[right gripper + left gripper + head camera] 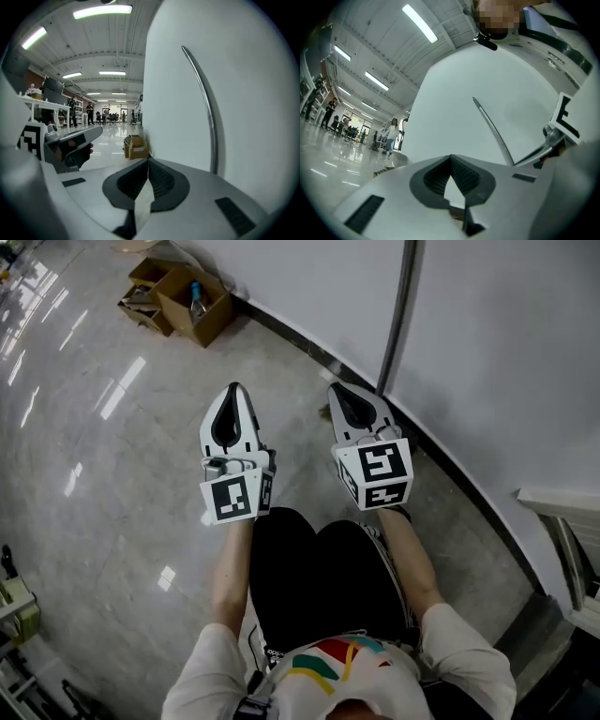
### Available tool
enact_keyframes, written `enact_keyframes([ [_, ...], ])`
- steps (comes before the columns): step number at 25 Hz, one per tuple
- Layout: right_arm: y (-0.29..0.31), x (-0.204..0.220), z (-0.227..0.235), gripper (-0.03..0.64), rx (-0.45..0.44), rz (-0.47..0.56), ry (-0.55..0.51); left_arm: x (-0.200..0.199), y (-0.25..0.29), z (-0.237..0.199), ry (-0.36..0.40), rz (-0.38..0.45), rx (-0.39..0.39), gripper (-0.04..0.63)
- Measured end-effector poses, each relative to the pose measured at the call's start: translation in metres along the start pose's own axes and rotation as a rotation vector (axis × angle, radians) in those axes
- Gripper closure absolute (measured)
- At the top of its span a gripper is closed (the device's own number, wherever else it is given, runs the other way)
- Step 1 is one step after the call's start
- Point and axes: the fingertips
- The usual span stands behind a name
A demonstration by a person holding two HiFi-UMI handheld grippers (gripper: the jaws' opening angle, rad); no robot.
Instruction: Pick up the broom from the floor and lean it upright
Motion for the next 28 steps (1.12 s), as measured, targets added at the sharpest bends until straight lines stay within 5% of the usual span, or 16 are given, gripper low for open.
enact_keyframes([
  [7, 0.053, 0.058, -0.07, 0.603, -0.196, -0.041, -0.041, 0.048, -0.025, -0.05, -0.003, -0.073, -0.064, 0.551],
  [12, 0.025, 0.01, -0.1, 0.603, -0.304, -0.097, 0.017, -0.013, -0.061, -0.058, 0.071, -0.155, -0.159, 0.551],
  [17, -0.03, -0.169, -0.113, 0.603, -0.398, -0.103, 0.084, -0.194, -0.064, -0.035, 0.09, -0.161, -0.25, 0.551],
  [23, -0.125, -0.42, -0.088, 0.603, -0.449, -0.053, 0.038, -0.446, -0.044, 0.027, 0.075, -0.13, -0.366, 0.551],
  [28, -0.216, -0.595, -0.059, 0.603, -0.453, 0.021, -0.057, -0.641, -0.053, 0.084, 0.138, -0.074, -0.397, 0.551],
])
Point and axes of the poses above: the fingertips, and each gripper's own axes: y forward along the fingers, z to its right, x out of its underside, and after that the axes turned 9 degrees about -y, right-handed
